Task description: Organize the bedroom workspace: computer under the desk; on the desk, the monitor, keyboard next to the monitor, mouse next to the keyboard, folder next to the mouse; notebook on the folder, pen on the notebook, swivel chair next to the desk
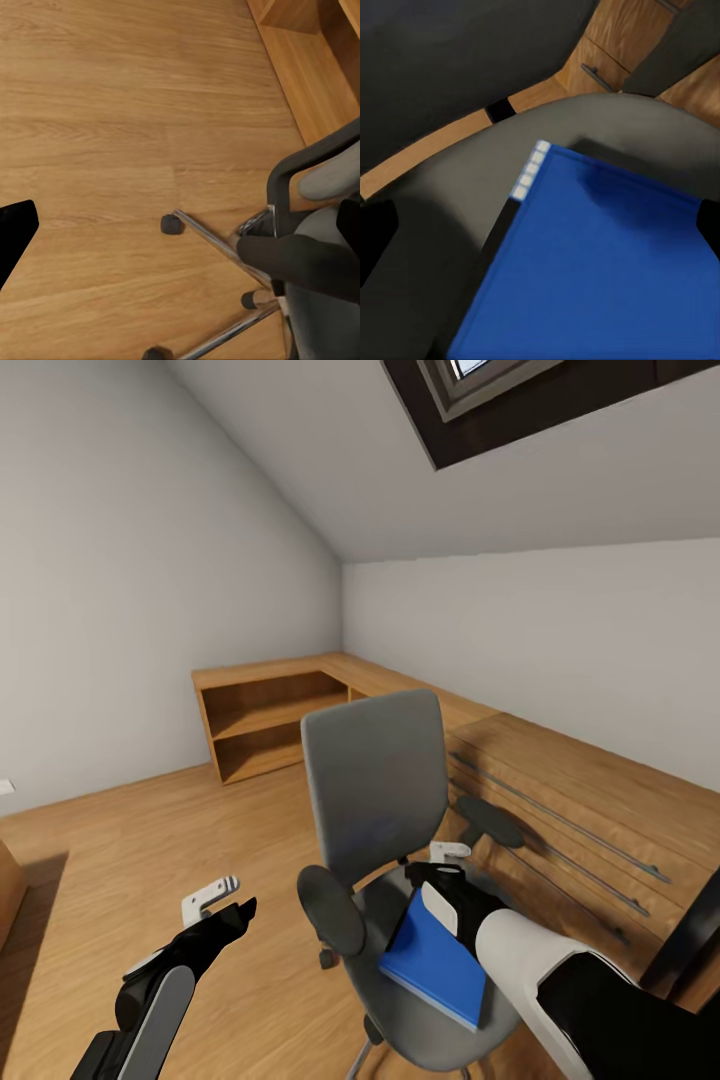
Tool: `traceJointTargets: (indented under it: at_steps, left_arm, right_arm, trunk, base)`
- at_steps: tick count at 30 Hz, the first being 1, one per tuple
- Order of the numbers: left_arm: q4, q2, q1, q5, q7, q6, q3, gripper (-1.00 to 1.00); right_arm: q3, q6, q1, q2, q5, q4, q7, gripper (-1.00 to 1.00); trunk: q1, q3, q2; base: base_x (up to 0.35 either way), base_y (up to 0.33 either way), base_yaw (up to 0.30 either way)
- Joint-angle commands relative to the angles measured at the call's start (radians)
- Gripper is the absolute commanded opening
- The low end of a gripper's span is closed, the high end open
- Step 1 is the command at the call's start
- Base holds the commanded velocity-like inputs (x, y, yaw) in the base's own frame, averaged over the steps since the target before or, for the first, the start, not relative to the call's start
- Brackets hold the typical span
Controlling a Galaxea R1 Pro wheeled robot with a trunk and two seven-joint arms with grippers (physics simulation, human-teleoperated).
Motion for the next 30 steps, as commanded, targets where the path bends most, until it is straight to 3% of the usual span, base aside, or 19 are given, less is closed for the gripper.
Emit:
traceJointTargets:
  at_steps: [1,20,30]
  left_arm:
    - [-0.001,0.001,-0.001,0.01,0.01,0.001,-0.002,1.0]
    - [-0.004,0.001,-0.001,0.01,0.009,0.001,-0.002,1.0]
    - [-0.004,0.001,-0.001,0.01,0.01,0.001,0.0,1.0]
  right_arm:
    - [0.009,0.007,0.0,0.0,-0.005,0.0,-0.006,1.0]
    - [0.012,0.063,0.001,0.002,0.0,0.005,-0.008,1.0]
    - [0.013,0.071,0.001,0.002,0.001,0.005,-0.01,1.0]
  trunk:
    - [0.004,-0.004,-0.008]
    - [0.077,-0.064,-0.141]
    - [0.077,-0.064,-0.141]
  base:
    - [0.0,0.0,0.001]
    - [0.0,0.0,0.0]
    - [0.0,0.0,0.0]
